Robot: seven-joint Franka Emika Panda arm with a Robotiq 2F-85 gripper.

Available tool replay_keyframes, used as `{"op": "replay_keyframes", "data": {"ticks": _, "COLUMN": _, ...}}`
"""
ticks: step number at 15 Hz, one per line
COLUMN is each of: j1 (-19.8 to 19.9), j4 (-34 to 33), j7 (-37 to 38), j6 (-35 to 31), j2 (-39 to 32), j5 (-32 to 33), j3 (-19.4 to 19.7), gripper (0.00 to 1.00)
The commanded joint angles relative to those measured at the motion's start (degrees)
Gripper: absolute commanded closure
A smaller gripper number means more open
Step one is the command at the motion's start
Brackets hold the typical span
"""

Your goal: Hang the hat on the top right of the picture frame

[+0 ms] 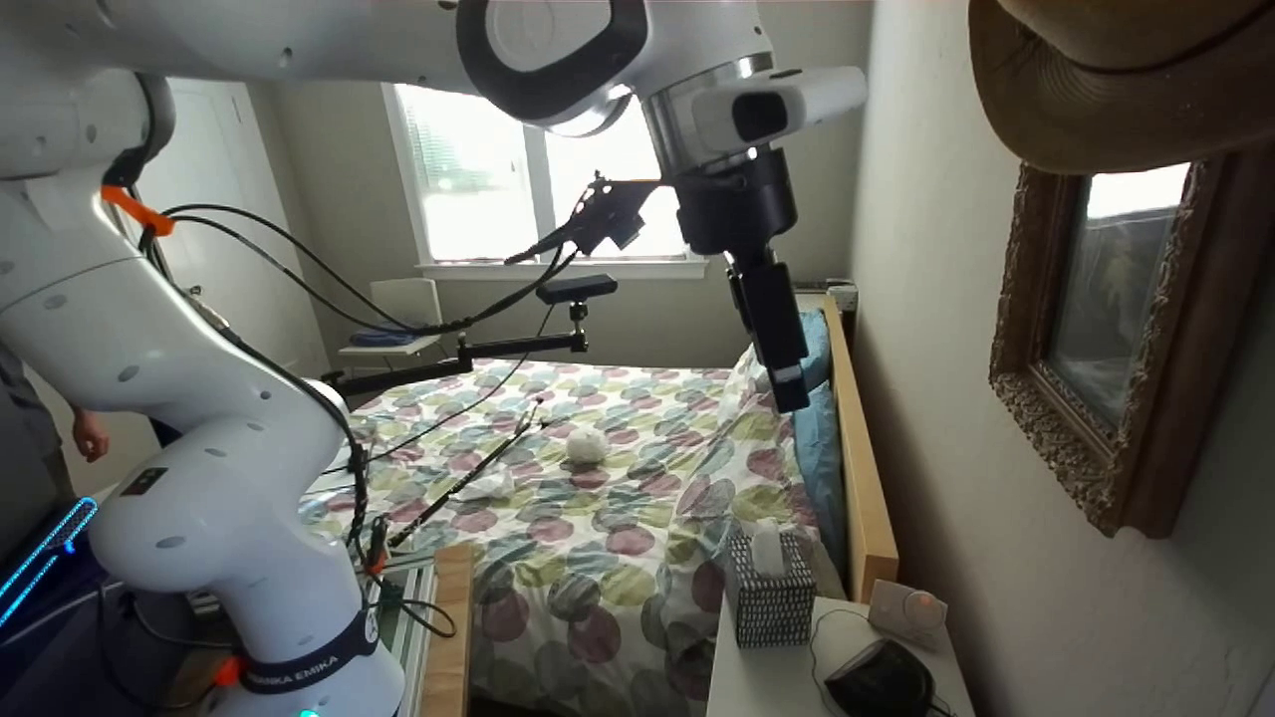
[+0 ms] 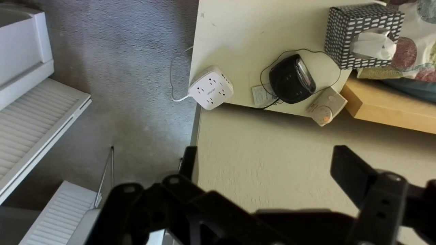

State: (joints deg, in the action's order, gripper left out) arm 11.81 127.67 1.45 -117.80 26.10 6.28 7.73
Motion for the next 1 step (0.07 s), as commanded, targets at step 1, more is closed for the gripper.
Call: {"op": "replay_keyframes", "data": {"ticks": 1, "j1": -0.3, "j4": 0.7, "j7": -0.1, "j6": 0.0, "j2": 0.8, "j5": 0.3, "j3": 0.4, "gripper": 0.0}}
